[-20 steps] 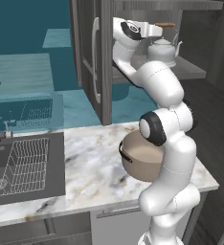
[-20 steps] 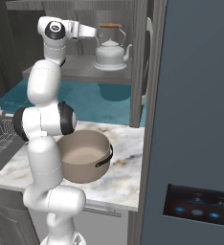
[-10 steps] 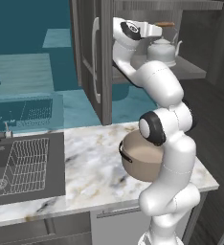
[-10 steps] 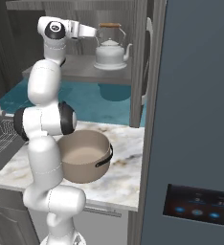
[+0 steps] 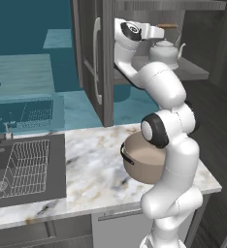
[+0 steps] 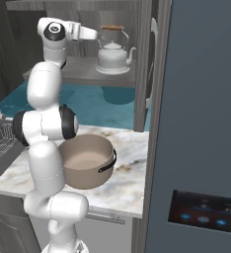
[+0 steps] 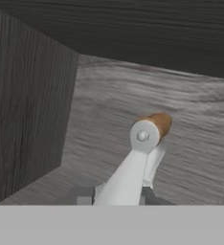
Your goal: Pick the kettle from the cabinet and place it on a stove burner. Then pick the pot from the counter and place it on another stove burner. Finally, turn both burners on.
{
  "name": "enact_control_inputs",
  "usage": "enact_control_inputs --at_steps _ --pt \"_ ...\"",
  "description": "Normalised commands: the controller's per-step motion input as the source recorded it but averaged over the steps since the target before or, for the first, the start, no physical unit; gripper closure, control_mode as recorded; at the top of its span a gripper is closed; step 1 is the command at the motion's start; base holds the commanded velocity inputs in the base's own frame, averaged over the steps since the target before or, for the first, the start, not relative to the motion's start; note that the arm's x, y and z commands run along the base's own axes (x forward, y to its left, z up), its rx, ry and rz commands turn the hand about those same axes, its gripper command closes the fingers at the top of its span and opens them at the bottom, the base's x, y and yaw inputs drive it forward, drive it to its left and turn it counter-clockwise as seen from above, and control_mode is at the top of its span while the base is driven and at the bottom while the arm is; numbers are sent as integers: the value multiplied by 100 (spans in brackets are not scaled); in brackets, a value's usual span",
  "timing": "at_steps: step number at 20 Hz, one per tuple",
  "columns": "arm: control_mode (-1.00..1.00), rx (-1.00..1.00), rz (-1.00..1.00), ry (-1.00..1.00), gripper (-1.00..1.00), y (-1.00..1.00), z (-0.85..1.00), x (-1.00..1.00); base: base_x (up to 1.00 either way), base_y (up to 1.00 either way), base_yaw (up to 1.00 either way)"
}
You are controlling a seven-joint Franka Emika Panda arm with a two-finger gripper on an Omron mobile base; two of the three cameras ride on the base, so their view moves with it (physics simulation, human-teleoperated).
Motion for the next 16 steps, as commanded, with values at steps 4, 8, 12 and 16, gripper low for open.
enact_control_inputs --at_steps 4,8,12,16 --pt "-100 0 -3 -5 100 0 -35 -22 0 0 0" --pt "-100 0 -2 -10 100 -3 -31 -31 0 0 0" --pt "-100 0 -2 -10 100 -9 -28 -32 0 0 0" --pt "-100 0 0 -8 100 -27 -31 -23 0 0 0"
